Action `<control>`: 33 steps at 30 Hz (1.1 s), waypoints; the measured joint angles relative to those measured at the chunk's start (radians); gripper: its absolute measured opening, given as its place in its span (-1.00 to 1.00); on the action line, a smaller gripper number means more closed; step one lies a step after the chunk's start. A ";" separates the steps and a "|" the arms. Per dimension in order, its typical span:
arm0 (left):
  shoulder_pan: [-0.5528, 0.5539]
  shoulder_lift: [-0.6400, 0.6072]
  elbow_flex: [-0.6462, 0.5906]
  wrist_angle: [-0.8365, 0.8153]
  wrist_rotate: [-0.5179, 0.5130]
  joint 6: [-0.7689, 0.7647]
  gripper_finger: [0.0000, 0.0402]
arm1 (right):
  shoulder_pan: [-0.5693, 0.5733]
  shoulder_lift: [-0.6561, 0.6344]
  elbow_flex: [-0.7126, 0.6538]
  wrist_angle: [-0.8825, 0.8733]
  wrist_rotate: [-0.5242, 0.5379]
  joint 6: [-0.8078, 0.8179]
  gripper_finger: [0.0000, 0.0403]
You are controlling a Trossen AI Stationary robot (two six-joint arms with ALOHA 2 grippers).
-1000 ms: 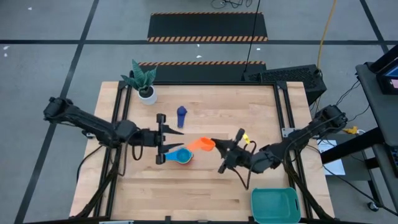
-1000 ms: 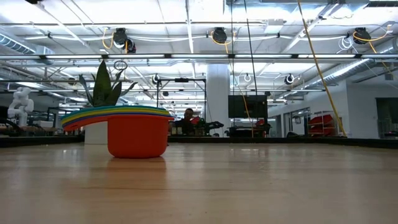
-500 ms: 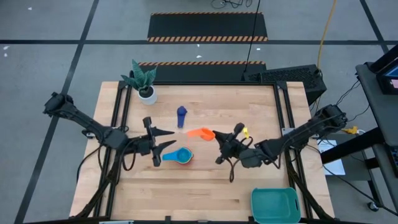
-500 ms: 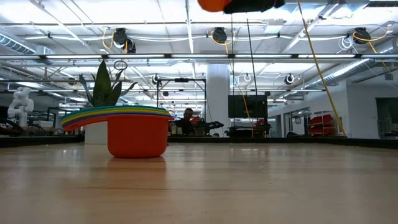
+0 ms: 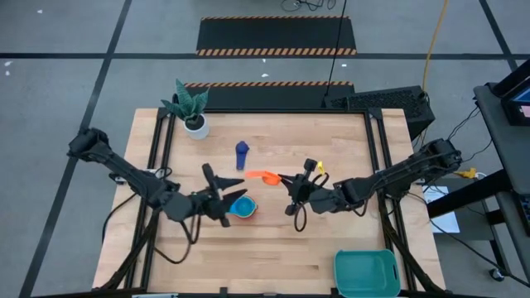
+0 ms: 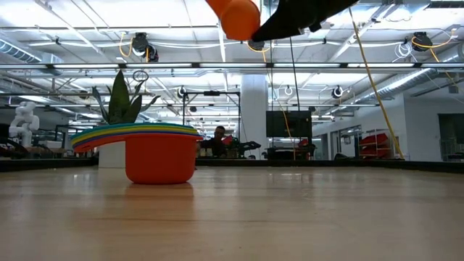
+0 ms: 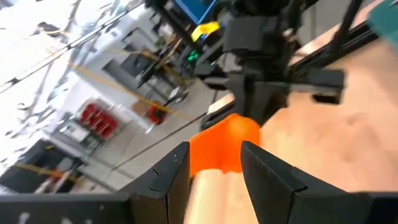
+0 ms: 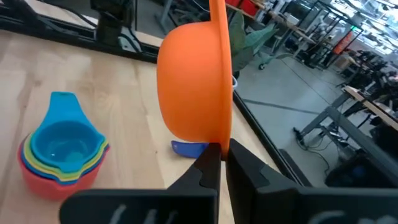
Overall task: Nest measuring cups in basket
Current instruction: Stack the orange measuring cup on top of the light blue measuring cup
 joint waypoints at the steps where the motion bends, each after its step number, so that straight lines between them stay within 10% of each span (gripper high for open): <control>1: 0.002 0.019 0.015 0.001 -0.017 0.008 -0.28 | 0.000 0.000 0.000 0.000 -0.001 -0.004 -1.00; 25: 0.092 0.074 0.068 -0.178 -0.024 -0.088 -0.29 | -0.006 0.000 0.000 -0.067 -0.050 -0.007 -0.98; 33: 0.092 0.074 0.067 -0.182 -0.022 -0.062 -0.60 | -0.006 0.000 0.000 -0.068 -0.050 -0.006 -0.98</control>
